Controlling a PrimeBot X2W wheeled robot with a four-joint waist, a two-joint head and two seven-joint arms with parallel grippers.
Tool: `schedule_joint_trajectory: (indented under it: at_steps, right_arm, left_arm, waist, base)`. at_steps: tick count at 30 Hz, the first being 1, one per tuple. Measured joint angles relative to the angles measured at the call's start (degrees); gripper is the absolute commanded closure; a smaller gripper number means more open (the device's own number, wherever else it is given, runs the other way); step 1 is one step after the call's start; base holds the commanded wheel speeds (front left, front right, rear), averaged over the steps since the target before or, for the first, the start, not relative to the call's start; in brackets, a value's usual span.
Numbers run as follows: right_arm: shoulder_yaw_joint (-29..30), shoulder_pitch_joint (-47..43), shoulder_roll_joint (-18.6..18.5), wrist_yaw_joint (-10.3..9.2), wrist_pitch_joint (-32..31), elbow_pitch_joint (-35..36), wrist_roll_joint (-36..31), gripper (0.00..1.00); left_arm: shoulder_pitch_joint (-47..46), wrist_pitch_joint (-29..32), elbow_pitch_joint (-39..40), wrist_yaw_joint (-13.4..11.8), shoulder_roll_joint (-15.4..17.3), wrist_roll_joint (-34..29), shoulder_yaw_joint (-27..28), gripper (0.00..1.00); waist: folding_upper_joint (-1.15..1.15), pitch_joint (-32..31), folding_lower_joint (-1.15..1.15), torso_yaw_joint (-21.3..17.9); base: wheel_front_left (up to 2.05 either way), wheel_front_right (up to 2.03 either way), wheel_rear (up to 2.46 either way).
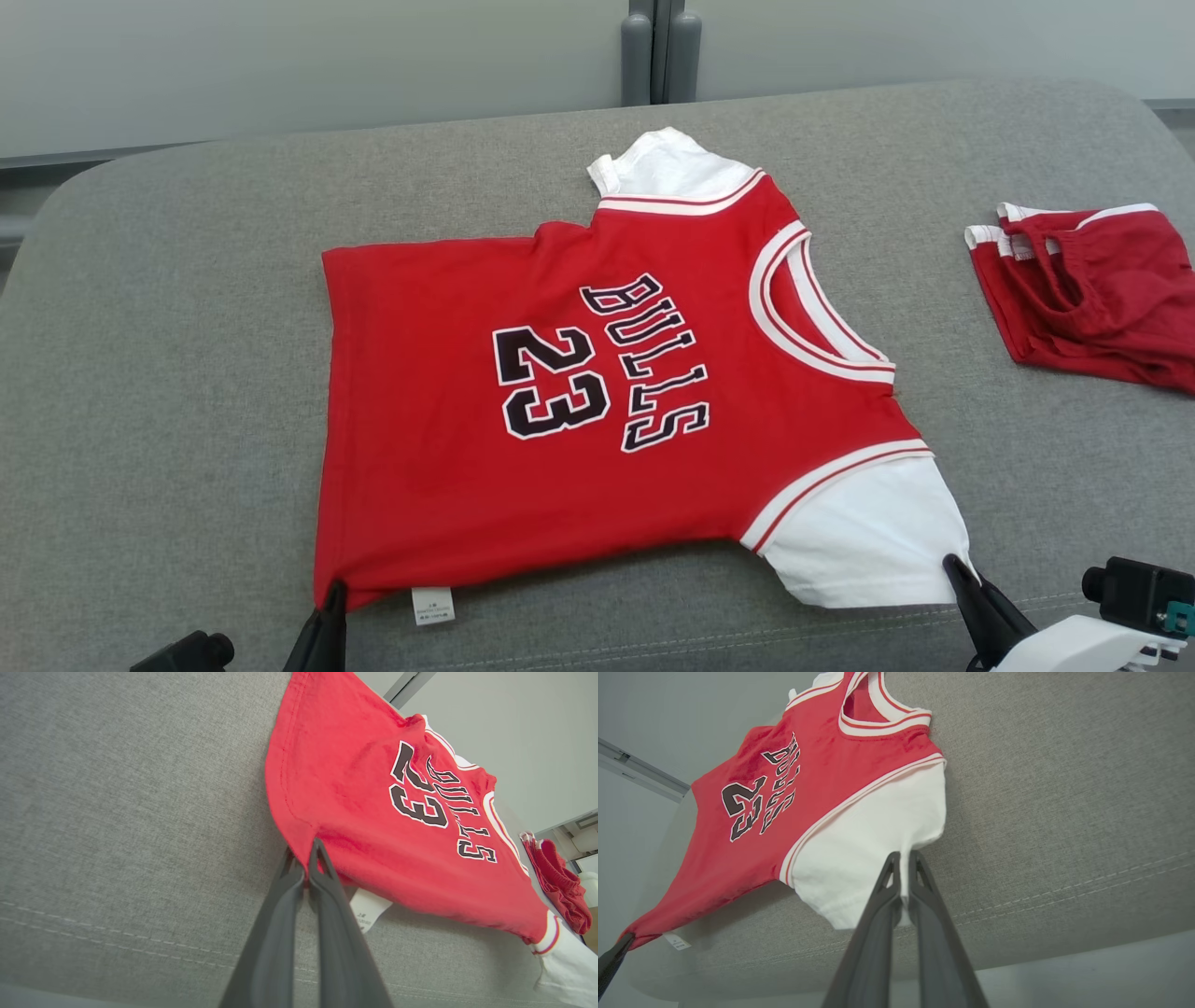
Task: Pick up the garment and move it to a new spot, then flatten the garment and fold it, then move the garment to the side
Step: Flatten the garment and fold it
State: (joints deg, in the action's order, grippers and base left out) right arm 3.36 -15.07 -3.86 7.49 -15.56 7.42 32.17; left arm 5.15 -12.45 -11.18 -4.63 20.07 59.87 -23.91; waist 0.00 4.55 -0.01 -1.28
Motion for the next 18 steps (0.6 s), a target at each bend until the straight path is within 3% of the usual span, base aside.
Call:
schedule_joint_trajectory:
  at_steps: [18]
  right_arm:
    - [-0.2,5.9,0.3,0.00,1.0,-6.0,-0.6,1.00]
  left_arm:
    - [-1.1,4.9,-1.1,-0.4,-0.8,2.6,-0.6,1.00]
  waist:
    - [0.00,-0.3,0.00,1.7]
  base:
    - [0.00,0.00,0.00]
